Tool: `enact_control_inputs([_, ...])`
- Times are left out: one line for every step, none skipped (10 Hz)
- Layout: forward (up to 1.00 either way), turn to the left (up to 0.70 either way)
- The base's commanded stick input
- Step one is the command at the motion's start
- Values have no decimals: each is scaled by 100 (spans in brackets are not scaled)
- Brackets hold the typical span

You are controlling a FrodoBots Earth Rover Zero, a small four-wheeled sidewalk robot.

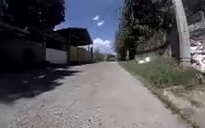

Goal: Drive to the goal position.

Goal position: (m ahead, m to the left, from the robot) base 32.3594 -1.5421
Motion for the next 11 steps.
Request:
enact_control_inputs([100, 0])
enact_control_inputs([100, 0])
enact_control_inputs([100, 0])
enact_control_inputs([100, 0])
enact_control_inputs([100, 0])
enact_control_inputs([100, 0])
enact_control_inputs([100, 0])
enact_control_inputs([100, 0])
enact_control_inputs([100, 0])
enact_control_inputs([100, 0])
enact_control_inputs([100, 0])
